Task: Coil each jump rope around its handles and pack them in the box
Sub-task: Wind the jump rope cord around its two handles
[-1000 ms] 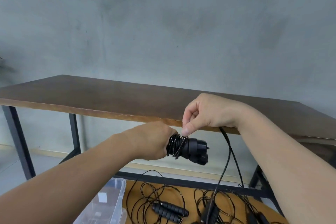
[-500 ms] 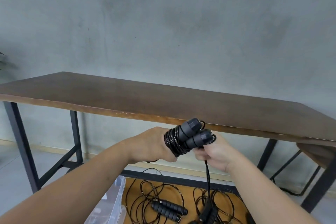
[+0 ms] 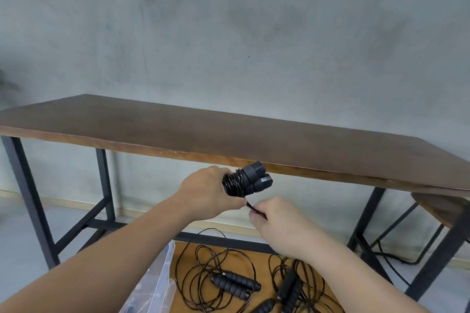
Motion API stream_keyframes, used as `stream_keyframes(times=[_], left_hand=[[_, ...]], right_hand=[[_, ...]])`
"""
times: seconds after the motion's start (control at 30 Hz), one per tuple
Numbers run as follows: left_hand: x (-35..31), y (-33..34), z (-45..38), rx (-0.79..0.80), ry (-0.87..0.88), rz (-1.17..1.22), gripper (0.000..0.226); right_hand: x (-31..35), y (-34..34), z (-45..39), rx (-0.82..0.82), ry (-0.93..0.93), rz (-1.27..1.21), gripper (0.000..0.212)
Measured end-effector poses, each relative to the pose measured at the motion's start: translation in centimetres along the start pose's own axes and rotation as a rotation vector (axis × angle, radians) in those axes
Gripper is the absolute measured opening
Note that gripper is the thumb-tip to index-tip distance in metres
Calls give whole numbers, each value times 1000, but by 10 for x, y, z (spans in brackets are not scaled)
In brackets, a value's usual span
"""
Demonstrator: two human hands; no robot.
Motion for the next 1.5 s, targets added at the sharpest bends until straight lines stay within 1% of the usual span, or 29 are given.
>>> stream_keyframes(times=[0.1, 0.17, 0.23, 0.3, 0.37, 0.43, 0.5, 0.6, 0.67, 0.77, 0.87, 0.93, 1.0, 1.07, 1.1, 1.13, 1.2, 1.27, 1.3, 1.33, 1.43, 1.5], left_hand=[[-2, 3, 1, -30, 43, -229, 42], [-2, 6, 2, -12, 109, -316, 51], [-3, 10, 5, 17, 186, -436, 54], [-7, 16, 10, 50, 265, -505, 53], [-11, 21, 16, 95, 331, -497, 48], [-12, 21, 19, 149, 367, -449, 46], [-11, 20, 22, 234, 377, -349, 43], [-12, 19, 29, 367, 363, -97, 43], [-11, 17, 33, 390, 328, 68, 46], [-9, 15, 33, 360, 291, 262, 38], [-10, 16, 34, 341, 273, 384, 33], [-8, 17, 32, 295, 244, 452, 33], [-5, 18, 31, 227, 193, 512, 31], [-2, 20, 30, 178, 169, 513, 33], [-1, 22, 30, 165, 163, 510, 35], [-1, 23, 30, 150, 156, 518, 37], [1, 21, 28, 110, 125, 540, 36], [3, 19, 26, 76, 105, 500, 36], [4, 18, 25, 67, 105, 457, 36], [5, 19, 25, 57, 105, 397, 36], [5, 20, 24, 30, 115, 212, 42], [4, 21, 23, 28, 143, 87, 45]], right_hand=[[12, -13, 6, -5, -33, 203, 24], [22, -25, 9, 3, -73, 308, 18], [32, -38, 11, -10, -142, 405, 18], [39, -52, 9, -5, -207, 453, 17], [39, -65, 4, 60, -225, 422, 14], [33, -74, -4, 137, -228, 320, 13], [24, -80, -11, 168, -233, 195, 14], [7, -79, -17, 191, -227, -21, 14], [-6, -72, -19, 187, -180, -199, 14], [-21, -53, -19, 167, -100, -443, 22], [-30, -31, -20, 148, -27, -713, 16], [-32, -18, -19, 127, 13, -799, 28], [-33, -6, -16, 107, 1, -827, 37], [-35, 2, -13, 86, 15, -913, 47], [-36, 6, -11, 81, 35, -956, 48], [-36, 10, -9, 87, 50, -994, 43], [-37, 18, -5, 115, 92, -1020, 27], [-36, 22, 0, 114, 127, -949, 26], [-35, 22, 2, 98, 136, -853, 29], [-32, 22, 5, 81, 133, -713, 32], [-23, 21, 12, 48, 46, -186, 37], [-17, 18, 17, 32, -9, 96, 27]])
Point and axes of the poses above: each hand's wrist, its own z-axis away from the middle knuckle, its own y-axis out of the palm, x = y × z, the point moved 2 cm from there along -z, towards the middle knuckle, and after that the axes turned 1 degree about y, right-handed, at the moved point
